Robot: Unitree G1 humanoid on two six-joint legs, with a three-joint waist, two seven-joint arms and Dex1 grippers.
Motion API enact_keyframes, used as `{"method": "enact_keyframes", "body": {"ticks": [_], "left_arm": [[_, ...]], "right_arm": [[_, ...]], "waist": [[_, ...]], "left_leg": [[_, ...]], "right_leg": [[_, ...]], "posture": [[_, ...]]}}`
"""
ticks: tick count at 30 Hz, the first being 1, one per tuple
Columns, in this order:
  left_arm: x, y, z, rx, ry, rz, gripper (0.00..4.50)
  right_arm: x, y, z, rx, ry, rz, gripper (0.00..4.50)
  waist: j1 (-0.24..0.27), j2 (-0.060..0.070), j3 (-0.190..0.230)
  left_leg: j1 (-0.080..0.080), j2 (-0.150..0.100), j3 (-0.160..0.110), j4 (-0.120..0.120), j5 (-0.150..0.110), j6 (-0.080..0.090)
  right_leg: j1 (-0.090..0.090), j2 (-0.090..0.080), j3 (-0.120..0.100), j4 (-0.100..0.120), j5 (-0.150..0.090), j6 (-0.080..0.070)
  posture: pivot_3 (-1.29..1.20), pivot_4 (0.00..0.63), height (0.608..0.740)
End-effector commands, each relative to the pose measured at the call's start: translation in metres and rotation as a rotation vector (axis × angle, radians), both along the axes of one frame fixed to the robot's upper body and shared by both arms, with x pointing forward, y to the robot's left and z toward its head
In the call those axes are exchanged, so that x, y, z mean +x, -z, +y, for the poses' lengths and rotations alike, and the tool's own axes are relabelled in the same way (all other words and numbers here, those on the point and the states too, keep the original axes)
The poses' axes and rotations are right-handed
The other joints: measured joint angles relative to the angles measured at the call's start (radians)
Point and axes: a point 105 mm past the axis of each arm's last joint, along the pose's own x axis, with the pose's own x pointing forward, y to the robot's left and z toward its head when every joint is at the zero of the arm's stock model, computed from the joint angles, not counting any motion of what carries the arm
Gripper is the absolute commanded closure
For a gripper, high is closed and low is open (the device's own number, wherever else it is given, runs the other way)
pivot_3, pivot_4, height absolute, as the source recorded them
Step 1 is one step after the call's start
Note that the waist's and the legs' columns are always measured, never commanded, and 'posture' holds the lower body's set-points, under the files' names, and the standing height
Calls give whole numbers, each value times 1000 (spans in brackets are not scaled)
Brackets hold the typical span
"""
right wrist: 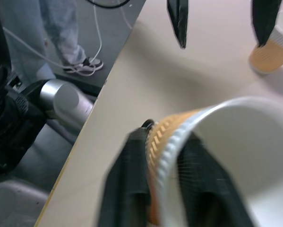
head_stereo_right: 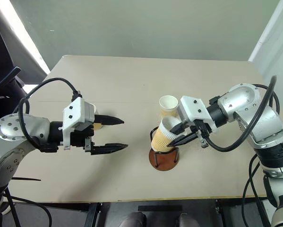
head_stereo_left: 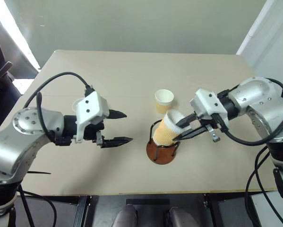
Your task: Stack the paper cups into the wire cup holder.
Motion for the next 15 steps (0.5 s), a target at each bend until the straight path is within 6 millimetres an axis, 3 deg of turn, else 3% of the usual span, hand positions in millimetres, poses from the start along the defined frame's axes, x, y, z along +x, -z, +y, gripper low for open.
{"method": "enact_keyframes", "body": {"ticks": [1, 3, 6, 9, 15], "left_arm": [[-3, -10, 4, 9, -21, -51, 415], [-3, -11, 5, 10, -28, -53, 415], [-2, -13, 9, 6, -61, -70, 415], [6, -13, 18, 2, -143, -91, 415], [16, -8, 27, 20, -253, -115, 415]], "right_arm": [[9, -14, -6, 0, 23, -77, 2269], [21, -28, -11, 23, 58, -120, 1640], [64, -49, -19, 83, 200, -225, 543], [112, -45, -17, 58, 325, -324, 543], [143, -12, -4, -74, 298, -350, 543]], "waist": [[-1, 0, 0], [-1, 0, 0], [-1, 0, 0], [-7, 0, 0], [-5, 0, 0]], "left_leg": [[0, 0, 0, 0, 0, 0], [0, 0, 0, 0, 0, 0], [0, 0, 0, 0, 0, 0], [1, 1, 0, 0, 0, 0], [-3, 3, 0, -3, 0, -1]], "right_leg": [[0, 0, 0, 0, 0, 0], [0, 0, 0, 0, 0, 0], [-1, 0, 0, 1, 0, 0], [-2, 0, 0, 2, 1, -2], [-9, 0, -2, 13, 0, -6]], "posture": [[0, 150, 740], [0, 150, 740], [0, 150, 740], [0, 150, 740], [0, 150, 740]]}}
